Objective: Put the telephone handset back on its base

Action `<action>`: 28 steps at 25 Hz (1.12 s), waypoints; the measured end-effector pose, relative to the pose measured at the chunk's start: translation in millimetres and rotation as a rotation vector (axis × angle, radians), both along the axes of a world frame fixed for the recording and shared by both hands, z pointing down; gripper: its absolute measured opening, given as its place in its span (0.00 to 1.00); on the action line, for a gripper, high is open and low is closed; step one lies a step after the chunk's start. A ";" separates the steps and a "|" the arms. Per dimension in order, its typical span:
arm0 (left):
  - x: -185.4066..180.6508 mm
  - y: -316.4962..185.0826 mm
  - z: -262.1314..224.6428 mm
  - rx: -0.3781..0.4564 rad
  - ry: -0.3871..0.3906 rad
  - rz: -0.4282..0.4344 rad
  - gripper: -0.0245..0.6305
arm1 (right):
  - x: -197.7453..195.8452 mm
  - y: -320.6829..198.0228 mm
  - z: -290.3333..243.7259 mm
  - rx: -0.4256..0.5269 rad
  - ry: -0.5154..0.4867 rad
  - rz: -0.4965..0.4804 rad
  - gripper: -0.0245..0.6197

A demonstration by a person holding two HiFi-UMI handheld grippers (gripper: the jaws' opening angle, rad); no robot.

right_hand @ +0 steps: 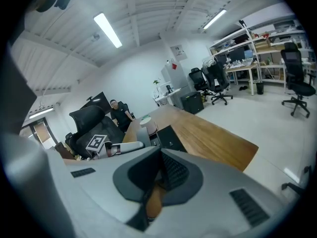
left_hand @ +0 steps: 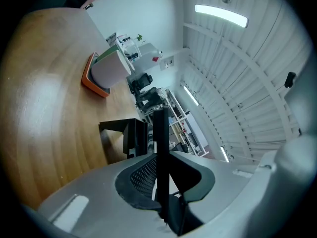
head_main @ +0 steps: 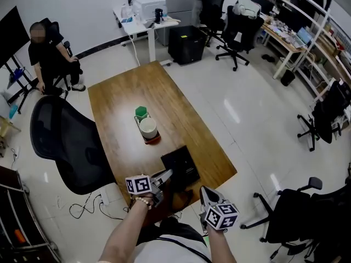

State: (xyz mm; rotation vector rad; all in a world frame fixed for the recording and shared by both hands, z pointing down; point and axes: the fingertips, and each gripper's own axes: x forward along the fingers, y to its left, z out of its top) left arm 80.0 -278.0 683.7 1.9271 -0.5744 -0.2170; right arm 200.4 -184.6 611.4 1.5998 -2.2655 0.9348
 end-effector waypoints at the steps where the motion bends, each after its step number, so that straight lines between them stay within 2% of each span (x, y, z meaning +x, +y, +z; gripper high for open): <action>1: -0.3 -2.0 3.3 -0.002 0.002 -0.001 0.15 | 0.7 -2.0 0.5 0.000 0.001 -0.002 0.04; 22: 12.8 -15.0 51.7 -0.050 -0.099 -0.034 0.16 | 13.7 -8.4 14.8 -0.033 -0.012 -0.035 0.04; 25: 8.8 -15.3 57.6 -0.059 -0.136 -0.046 0.20 | 15.4 -8.4 16.1 -0.037 -0.014 -0.030 0.04; 28: 2.2 -15.3 60.2 -0.074 -0.168 -0.072 0.31 | 13.2 -9.1 16.2 -0.039 -0.019 -0.032 0.04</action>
